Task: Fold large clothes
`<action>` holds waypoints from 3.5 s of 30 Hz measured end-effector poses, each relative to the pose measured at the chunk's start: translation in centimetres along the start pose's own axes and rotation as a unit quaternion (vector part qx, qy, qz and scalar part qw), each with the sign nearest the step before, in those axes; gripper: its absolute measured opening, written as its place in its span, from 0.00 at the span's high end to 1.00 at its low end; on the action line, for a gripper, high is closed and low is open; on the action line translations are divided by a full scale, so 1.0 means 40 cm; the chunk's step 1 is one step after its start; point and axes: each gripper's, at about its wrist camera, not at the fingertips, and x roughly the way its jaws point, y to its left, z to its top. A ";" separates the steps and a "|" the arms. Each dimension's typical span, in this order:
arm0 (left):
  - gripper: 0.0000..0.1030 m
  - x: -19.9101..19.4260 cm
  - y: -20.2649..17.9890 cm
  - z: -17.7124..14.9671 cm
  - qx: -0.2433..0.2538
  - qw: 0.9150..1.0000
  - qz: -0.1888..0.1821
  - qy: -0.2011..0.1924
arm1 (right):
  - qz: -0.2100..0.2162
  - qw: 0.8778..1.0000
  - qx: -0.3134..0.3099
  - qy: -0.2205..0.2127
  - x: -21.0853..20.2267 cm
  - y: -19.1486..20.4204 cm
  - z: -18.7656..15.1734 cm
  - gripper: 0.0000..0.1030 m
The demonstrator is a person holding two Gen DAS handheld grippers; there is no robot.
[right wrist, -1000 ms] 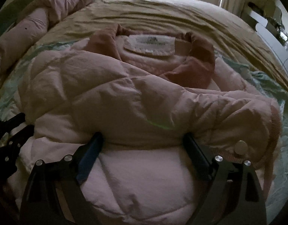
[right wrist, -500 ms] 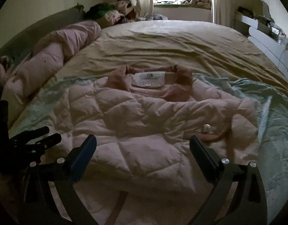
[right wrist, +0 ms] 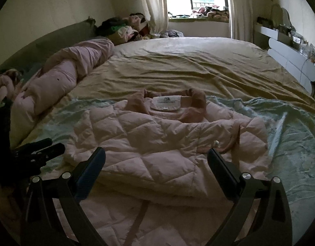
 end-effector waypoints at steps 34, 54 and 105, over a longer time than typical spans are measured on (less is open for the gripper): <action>0.09 -0.285 -0.100 -0.092 0.023 0.996 0.017 -0.081 | 0.014 0.998 0.006 -0.066 -0.242 0.023 -0.059 0.04; 0.09 -0.363 -0.180 -0.180 0.051 0.995 0.037 -0.082 | 0.026 0.998 -0.010 -0.065 -0.345 0.003 -0.155 0.04; 0.09 -0.433 -0.034 -0.479 -0.008 0.991 0.131 -0.018 | 0.017 1.000 -0.015 -0.001 -0.418 -0.079 -0.385 0.04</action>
